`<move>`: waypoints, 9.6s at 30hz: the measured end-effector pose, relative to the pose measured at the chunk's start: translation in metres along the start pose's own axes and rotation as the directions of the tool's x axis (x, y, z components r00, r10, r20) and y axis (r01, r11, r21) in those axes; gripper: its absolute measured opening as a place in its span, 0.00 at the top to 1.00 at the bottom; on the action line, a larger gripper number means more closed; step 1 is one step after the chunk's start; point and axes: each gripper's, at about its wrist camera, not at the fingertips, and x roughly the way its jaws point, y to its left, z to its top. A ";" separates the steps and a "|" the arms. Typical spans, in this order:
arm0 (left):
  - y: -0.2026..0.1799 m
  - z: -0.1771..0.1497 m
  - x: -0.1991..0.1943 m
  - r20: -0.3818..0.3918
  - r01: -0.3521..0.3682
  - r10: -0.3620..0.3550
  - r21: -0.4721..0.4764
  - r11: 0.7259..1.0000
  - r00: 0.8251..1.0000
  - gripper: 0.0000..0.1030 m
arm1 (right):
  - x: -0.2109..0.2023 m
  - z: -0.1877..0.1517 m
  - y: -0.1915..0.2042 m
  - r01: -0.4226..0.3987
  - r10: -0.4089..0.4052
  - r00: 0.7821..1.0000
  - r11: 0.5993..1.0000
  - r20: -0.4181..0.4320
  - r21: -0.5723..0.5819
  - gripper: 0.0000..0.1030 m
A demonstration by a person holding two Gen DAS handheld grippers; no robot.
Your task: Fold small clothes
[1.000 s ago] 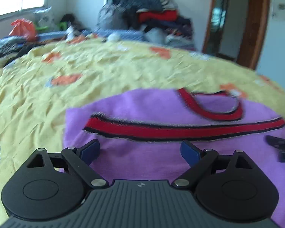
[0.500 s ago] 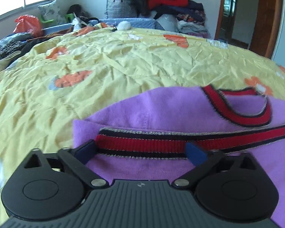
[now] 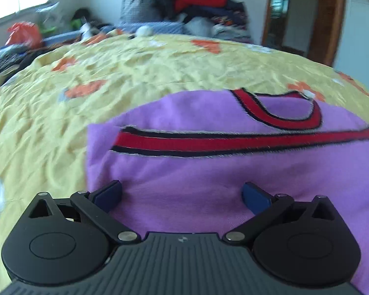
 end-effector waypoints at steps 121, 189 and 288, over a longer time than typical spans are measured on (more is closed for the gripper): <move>0.082 0.043 0.045 -0.028 0.061 -0.058 0.125 0.990 0.998 0.00 | -0.032 -0.008 0.209 -0.122 0.153 0.972 0.977 0.181 -0.174 0.00; 0.090 0.044 0.049 -0.025 0.260 -0.259 0.054 0.964 0.966 0.26 | -0.037 -0.028 0.265 -0.256 0.272 0.962 0.933 0.029 -0.254 0.00; -0.196 0.093 0.002 -0.089 0.604 -0.627 -0.192 0.773 0.774 0.21 | -0.117 -0.113 -0.129 -0.362 0.185 0.911 0.784 0.368 0.504 0.21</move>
